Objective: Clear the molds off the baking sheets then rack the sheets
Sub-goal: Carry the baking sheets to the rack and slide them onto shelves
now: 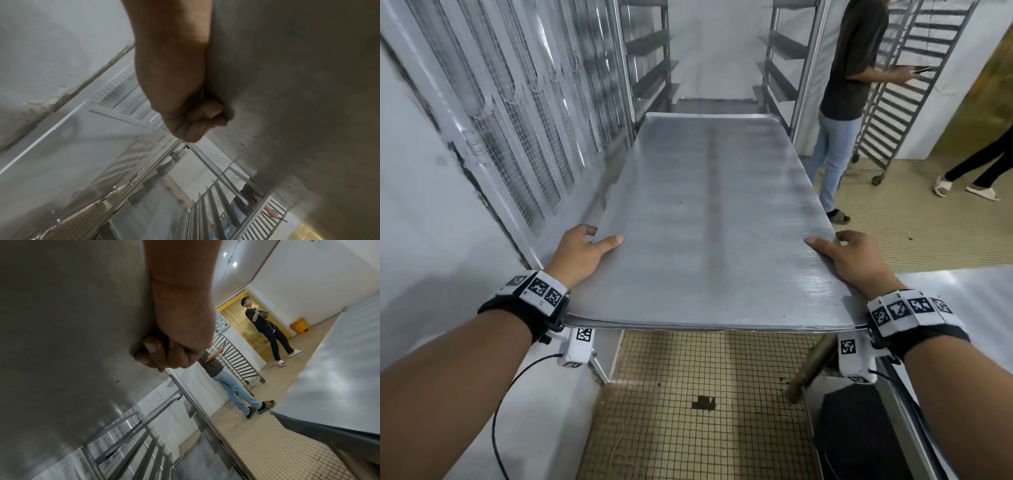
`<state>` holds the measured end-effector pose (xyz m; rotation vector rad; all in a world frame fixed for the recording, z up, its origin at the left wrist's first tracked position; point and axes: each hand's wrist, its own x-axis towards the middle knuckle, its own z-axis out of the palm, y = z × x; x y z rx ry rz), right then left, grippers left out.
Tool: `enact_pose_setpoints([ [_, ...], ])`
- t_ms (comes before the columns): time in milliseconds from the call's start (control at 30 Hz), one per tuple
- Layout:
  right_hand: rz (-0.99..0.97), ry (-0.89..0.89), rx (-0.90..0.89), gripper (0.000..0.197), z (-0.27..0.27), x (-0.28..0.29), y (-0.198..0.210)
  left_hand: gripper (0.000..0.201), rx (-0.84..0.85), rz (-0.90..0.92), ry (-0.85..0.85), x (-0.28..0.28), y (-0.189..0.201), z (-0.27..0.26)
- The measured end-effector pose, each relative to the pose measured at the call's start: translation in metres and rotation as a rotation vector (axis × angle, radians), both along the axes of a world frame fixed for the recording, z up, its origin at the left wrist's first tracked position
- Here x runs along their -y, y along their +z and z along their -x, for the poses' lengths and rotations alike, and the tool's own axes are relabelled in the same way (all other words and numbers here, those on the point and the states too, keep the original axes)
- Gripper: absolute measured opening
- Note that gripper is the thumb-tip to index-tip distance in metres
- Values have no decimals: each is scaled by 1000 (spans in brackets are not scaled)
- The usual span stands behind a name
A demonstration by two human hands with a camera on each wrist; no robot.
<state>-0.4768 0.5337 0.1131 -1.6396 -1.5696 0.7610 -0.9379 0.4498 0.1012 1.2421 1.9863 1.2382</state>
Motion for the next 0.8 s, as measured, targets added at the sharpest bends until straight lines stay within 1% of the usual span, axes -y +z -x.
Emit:
enact_pose_setpoints([
  [67,34,-9,-3,54,9,-12,-7,63,20,12,-14,-21,-7,12],
  [133,37,-20,-13,48,18,-23,-10,75,21,22,-16,-40,-11,24],
  [200,51,-29,-28,44,28,-34,-12,76,28,24,-20,-55,-15,33],
  [267,64,-25,-30,47,33,-49,-14,75,33,27,-22,-70,-18,39],
  [367,58,-47,-47,60,41,-73,-20,71,36,24,-23,-92,-19,47],
  [433,67,-54,-68,57,46,-86,-21,71,22,32,-18,-106,-21,50],
  [567,91,-56,-102,51,54,-112,-26,48,44,18,-12,-135,-26,52],
  [633,100,-59,-149,52,56,-130,-30,47,51,14,-11,-152,-27,53],
  [700,85,-64,-156,53,57,-150,-30,48,35,8,-9,-170,-26,53],
  [767,75,-67,-151,53,58,-174,-30,36,-8,1,-22,-191,-24,54],
  [800,71,-64,-145,53,58,-185,-30,33,-32,-4,-32,-202,-24,55],
])
